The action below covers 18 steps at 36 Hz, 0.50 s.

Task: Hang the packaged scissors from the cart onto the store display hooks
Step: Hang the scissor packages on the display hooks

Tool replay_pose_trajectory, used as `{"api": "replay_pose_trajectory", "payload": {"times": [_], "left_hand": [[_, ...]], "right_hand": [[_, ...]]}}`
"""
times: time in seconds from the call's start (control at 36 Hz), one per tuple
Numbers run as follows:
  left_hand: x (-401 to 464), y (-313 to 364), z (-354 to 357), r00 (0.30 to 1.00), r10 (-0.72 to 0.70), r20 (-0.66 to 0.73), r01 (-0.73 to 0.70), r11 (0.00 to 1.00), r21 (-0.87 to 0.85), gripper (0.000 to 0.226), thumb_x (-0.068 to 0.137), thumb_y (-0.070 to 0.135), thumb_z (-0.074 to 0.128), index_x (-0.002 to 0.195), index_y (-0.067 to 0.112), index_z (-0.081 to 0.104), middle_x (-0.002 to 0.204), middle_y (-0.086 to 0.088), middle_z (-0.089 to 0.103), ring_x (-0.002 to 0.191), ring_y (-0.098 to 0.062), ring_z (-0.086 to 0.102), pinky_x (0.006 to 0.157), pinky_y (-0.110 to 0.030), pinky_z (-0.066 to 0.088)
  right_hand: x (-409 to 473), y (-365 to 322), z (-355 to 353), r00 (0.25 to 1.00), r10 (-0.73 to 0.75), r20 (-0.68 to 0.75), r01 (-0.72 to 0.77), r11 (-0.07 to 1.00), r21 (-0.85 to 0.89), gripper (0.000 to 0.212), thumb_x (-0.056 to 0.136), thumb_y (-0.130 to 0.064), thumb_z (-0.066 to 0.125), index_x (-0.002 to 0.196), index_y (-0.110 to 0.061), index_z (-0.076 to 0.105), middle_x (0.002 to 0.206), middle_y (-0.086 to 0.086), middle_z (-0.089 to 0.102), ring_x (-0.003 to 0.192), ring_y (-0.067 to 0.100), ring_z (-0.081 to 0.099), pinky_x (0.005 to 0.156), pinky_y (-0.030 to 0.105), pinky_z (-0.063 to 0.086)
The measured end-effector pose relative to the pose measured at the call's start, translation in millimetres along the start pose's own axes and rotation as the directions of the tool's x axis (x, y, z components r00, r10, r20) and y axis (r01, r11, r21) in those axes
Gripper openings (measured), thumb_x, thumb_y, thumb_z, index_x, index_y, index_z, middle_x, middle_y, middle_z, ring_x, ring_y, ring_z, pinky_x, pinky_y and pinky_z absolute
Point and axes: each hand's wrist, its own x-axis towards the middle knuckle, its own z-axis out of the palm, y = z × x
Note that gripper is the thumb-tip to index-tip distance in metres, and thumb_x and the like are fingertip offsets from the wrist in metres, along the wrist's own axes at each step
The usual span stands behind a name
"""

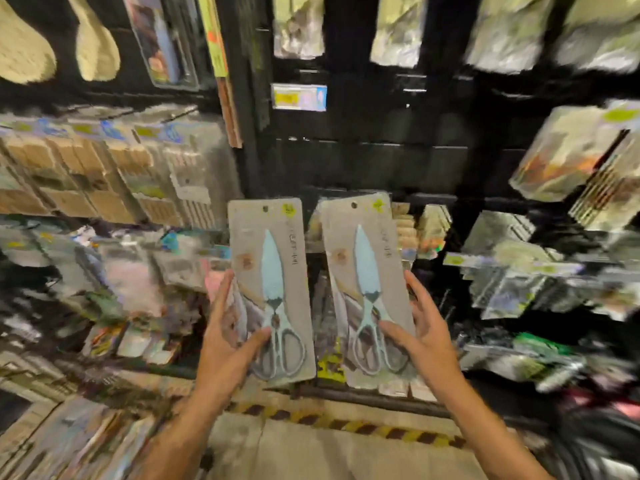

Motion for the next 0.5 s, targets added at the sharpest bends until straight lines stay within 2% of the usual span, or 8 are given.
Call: {"api": "replay_pose_trajectory", "payload": {"times": [0.06, 0.08, 0.17, 0.25, 0.33, 0.42, 0.5], "left_hand": [[1.8, 5.8, 34.5, 1.0, 0.0, 0.029, 0.0, 1.0, 0.012, 0.093, 0.085, 0.007, 0.077, 0.147, 0.056, 0.027, 0.152, 0.038, 0.028, 0.131, 0.026, 0.03, 0.12, -0.035, 0.031], [2.8, 10.1, 52.0, 0.999, 0.009, 0.054, -0.01, 1.0, 0.014, 0.094, 0.085, 0.005, 0.077, 0.148, 0.054, 0.027, 0.151, 0.039, 0.028, 0.132, 0.026, 0.03, 0.122, -0.037, 0.028], [7.8, 20.9, 98.5, 0.989, 0.027, 0.144, -0.021, 0.999, -0.045, 0.098, 0.081, 0.013, 0.081, 0.15, 0.057, 0.028, 0.156, 0.029, 0.036, 0.145, -0.001, 0.036, 0.121, -0.05, 0.032], [13.7, 29.9, 129.6, 0.981, 0.049, 0.19, -0.035, 0.996, -0.08, 0.098, 0.08, 0.021, 0.084, 0.149, 0.06, 0.027, 0.158, 0.019, 0.039, 0.144, -0.011, 0.042, 0.116, -0.054, 0.037], [20.5, 38.5, 152.3, 0.977, 0.061, 0.206, -0.047, 0.996, -0.073, 0.095, 0.08, 0.019, 0.079, 0.149, 0.06, 0.028, 0.155, 0.025, 0.04, 0.143, -0.01, 0.044, 0.115, -0.054, 0.039], [28.9, 43.3, 164.0, 0.973, 0.067, 0.219, -0.053, 0.996, -0.072, 0.096, 0.085, 0.008, 0.076, 0.15, 0.058, 0.027, 0.155, 0.024, 0.041, 0.142, -0.009, 0.043, 0.115, -0.054, 0.039], [43.6, 52.8, 178.1, 0.969, 0.089, 0.23, -0.072, 0.994, -0.082, 0.096, 0.087, 0.004, 0.074, 0.151, 0.057, 0.027, 0.155, 0.024, 0.041, 0.141, -0.006, 0.044, 0.114, -0.051, 0.041]], "right_hand": [[-2.9, -1.8, -34.9, 0.999, 0.007, -0.042, -0.007, 1.0, -0.001, 0.08, 0.083, -0.018, 0.075, 0.143, -0.055, 0.037, 0.139, -0.028, 0.055, 0.125, 0.007, 0.06, 0.096, 0.041, 0.057], [-4.1, -3.2, -51.4, 0.998, 0.002, -0.065, -0.003, 1.0, -0.008, 0.081, 0.084, -0.016, 0.075, 0.145, -0.052, 0.036, 0.138, -0.029, 0.056, 0.125, 0.007, 0.06, 0.096, 0.04, 0.057], [-4.8, -6.7, -95.7, 0.992, -0.014, -0.124, 0.011, 1.0, -0.02, 0.08, 0.09, -0.005, 0.07, 0.15, -0.042, 0.033, 0.13, -0.035, 0.058, 0.121, 0.002, 0.061, 0.093, 0.032, 0.058], [-2.3, -11.2, -124.1, 0.985, -0.031, -0.168, 0.025, 0.999, -0.035, 0.078, 0.091, 0.001, 0.068, 0.147, -0.041, 0.034, 0.126, -0.041, 0.057, 0.119, -0.003, 0.061, 0.085, 0.021, 0.057], [0.6, -13.6, -144.2, 0.977, -0.04, -0.211, 0.034, 0.999, -0.031, 0.079, 0.091, 0.004, 0.067, 0.145, -0.043, 0.035, 0.128, -0.04, 0.057, 0.118, -0.004, 0.061, 0.084, 0.018, 0.056], [7.4, -13.6, -155.0, 0.971, -0.045, -0.235, 0.042, 0.999, -0.019, 0.08, 0.09, 0.003, 0.068, 0.147, -0.044, 0.036, 0.14, -0.028, 0.054, 0.121, 0.0, 0.061, 0.084, 0.019, 0.056], [23.1, -16.8, -165.5, 0.964, -0.064, -0.256, 0.06, 0.998, -0.022, 0.082, 0.089, 0.005, 0.069, 0.149, -0.04, 0.035, 0.136, -0.03, 0.056, 0.12, -0.001, 0.061, 0.083, 0.018, 0.056]]}}
